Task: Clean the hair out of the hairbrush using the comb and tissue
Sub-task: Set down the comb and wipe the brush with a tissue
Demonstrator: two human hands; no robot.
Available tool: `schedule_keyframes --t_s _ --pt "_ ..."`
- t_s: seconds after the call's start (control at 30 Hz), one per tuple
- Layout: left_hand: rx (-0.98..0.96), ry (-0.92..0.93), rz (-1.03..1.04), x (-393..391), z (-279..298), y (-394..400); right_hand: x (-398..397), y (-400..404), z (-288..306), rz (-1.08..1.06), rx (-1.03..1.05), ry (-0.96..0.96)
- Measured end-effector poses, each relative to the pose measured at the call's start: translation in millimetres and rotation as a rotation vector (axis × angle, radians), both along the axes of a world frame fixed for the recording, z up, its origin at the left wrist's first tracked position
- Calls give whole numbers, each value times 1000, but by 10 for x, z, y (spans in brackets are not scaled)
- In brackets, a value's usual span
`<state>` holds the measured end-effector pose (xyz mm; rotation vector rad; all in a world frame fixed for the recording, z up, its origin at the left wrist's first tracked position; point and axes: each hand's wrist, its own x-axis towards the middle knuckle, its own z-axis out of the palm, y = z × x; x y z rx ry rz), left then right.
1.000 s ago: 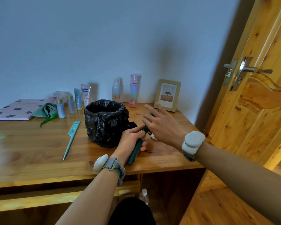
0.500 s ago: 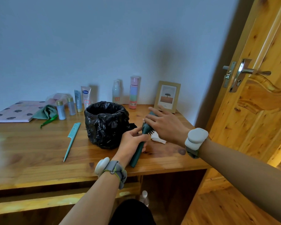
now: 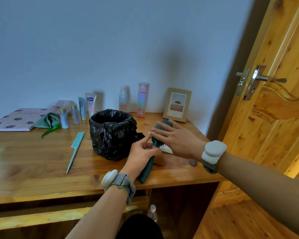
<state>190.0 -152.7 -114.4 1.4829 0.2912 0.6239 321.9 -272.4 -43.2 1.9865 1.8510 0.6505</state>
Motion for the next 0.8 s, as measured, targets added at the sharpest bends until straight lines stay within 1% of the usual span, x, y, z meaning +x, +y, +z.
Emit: schedule_keyframes --t_s 0.13,0.2,0.27,0.37,0.43,0.57,0.63,0.8 --pt "64 14 24 32 -21 -3 137 30 112 -171 103 37" --pt "66 12 35 40 -28 -3 149 56 119 -195 138 81" --pt "46 2 38 45 -32 -6 90 72 54 -141 124 99" --pt "28 -3 38 45 -32 -11 -2 70 -88 -27 46 87" --pt "26 -11 33 48 -31 -11 25 80 -75 -41 58 77" --pt "32 -8 55 45 -28 -28 112 82 29 -191 162 133" --pt "37 -11 57 37 -25 -27 53 47 -31 -164 162 151" --pt "42 6 76 35 -33 -28 -86 -162 -292 -15 149 159"
